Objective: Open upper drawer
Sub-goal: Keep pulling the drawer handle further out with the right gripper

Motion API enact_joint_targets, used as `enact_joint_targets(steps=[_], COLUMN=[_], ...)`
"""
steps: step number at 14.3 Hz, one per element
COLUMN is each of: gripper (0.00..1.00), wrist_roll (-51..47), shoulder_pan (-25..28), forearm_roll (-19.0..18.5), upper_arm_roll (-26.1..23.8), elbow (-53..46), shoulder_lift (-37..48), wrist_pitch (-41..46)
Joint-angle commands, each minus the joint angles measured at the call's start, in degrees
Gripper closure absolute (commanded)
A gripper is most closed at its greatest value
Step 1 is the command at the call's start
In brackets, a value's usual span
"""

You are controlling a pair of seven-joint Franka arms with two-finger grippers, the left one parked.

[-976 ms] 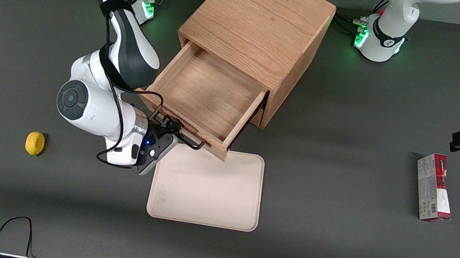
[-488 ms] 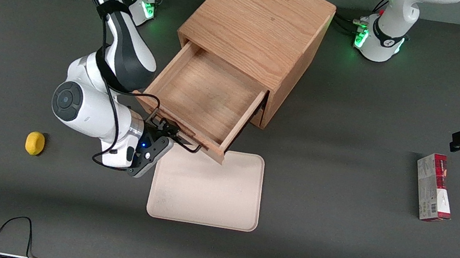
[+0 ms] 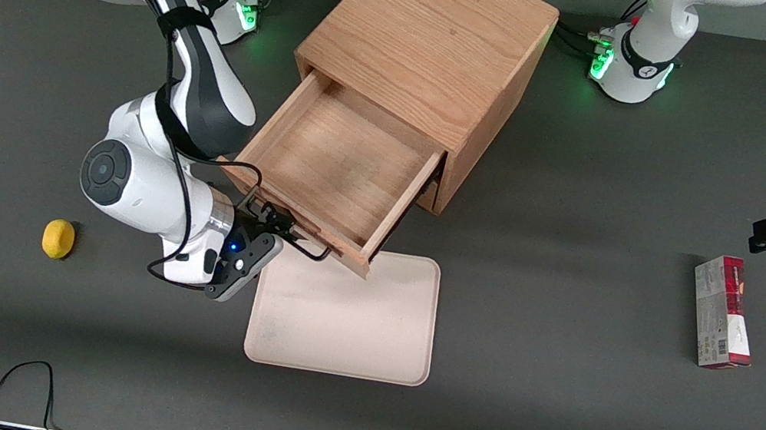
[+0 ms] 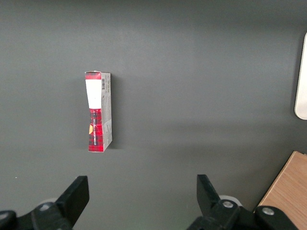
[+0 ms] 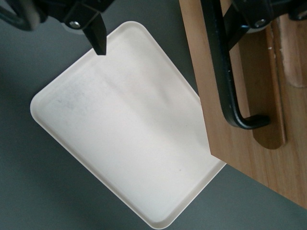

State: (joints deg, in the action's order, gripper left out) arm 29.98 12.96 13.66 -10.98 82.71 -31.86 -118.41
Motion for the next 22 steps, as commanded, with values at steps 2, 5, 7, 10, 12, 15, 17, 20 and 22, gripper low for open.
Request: enact_joint_targets(steps=[2, 5, 7, 10, 12, 15, 17, 20, 22], gripper=[0.0, 0.0, 0.0, 0.0, 0.0, 0.0, 0.0, 0.0, 0.0], wrist_roll=[1.2, 2.1, 2.2, 2.1, 2.0, 2.1, 2.2, 2.2, 2.3], shoulder_pan=[-1.0, -1.0, -1.0, -1.1, -1.4, -1.5, -1.9, -2.3, -2.4], forearm_roll=[-0.7, -0.7, -0.7, -0.7, -0.5, -0.5, -0.5, -0.4, -0.5], upper_arm_roll=[-0.5, -0.5, -0.5, -0.5, -0.5, -0.5, -0.5, -0.5, -0.5], elbow=[-2.3, -3.6, -3.6, -4.0, -5.4, -6.3, -6.7, -7.0, -7.4], shoulder_lift=[-1.9, -2.2, -2.2, -2.2, -3.0, -3.4, -3.5, -3.5, -3.5], wrist_pitch=[-0.5, -0.5, -0.5, -0.5, -0.5, -0.5, -0.5, -0.5, -0.5])
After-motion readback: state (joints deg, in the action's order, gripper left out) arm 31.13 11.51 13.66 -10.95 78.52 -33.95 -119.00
